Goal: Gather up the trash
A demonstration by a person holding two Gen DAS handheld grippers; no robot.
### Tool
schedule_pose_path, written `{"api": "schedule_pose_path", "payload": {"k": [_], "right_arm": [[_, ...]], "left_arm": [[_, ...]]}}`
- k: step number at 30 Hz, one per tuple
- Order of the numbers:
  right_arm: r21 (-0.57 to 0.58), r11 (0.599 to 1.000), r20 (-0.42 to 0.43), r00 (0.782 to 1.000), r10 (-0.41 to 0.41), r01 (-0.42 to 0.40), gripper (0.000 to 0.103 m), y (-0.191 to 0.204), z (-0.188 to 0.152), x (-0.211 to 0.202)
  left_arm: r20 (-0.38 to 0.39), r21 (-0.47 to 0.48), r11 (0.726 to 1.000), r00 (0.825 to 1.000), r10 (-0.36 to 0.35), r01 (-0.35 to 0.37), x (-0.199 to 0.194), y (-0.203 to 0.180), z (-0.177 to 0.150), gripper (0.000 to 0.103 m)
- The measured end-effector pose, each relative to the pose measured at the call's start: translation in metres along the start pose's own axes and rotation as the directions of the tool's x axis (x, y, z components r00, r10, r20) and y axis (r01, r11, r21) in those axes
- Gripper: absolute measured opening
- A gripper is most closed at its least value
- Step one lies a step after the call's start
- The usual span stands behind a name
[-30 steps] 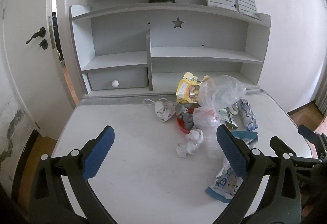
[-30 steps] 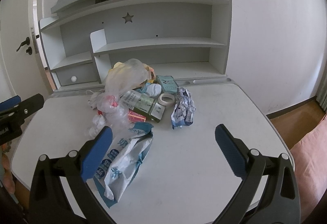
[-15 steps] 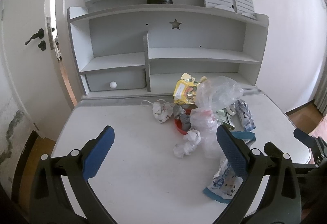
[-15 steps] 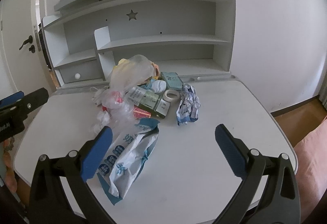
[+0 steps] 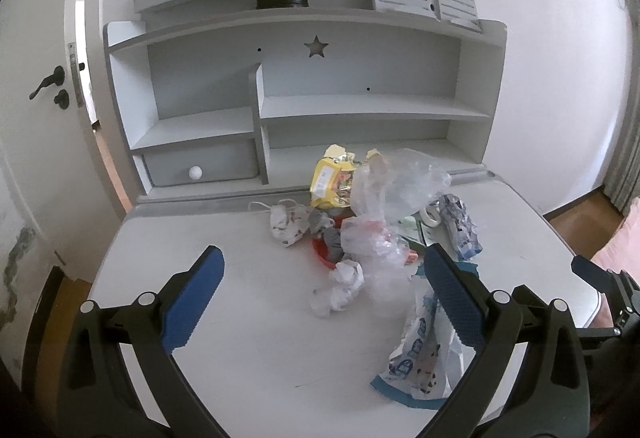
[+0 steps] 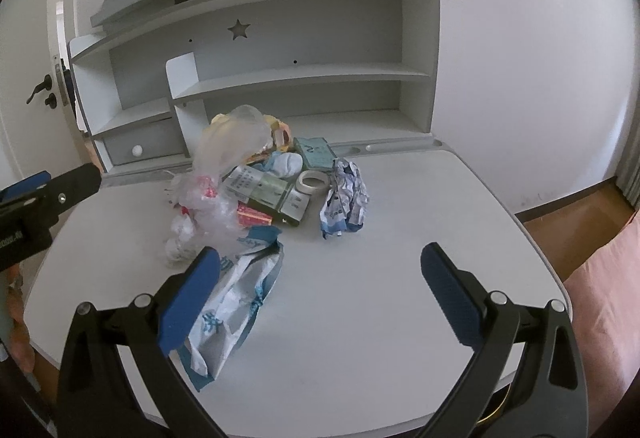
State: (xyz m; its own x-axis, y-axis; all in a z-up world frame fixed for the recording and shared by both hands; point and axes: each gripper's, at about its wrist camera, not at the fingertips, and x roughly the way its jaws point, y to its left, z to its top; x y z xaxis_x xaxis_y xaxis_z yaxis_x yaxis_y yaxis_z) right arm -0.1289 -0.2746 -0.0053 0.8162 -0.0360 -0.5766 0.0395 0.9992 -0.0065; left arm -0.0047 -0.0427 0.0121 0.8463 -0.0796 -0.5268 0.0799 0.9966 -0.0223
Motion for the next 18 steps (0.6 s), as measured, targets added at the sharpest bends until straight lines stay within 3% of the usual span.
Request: {"api": "schedule_pose_path", "payload": {"k": [18], "right_arm": [[-0.022,0.999,-0.031,0.998,0.047,-0.048,0.097,0.014,-0.008,0.010]], "left_arm": [[-0.048,0.007,1.000,0.999,0.023,-0.022,0.010,0.008,-0.006,0.097]]}}
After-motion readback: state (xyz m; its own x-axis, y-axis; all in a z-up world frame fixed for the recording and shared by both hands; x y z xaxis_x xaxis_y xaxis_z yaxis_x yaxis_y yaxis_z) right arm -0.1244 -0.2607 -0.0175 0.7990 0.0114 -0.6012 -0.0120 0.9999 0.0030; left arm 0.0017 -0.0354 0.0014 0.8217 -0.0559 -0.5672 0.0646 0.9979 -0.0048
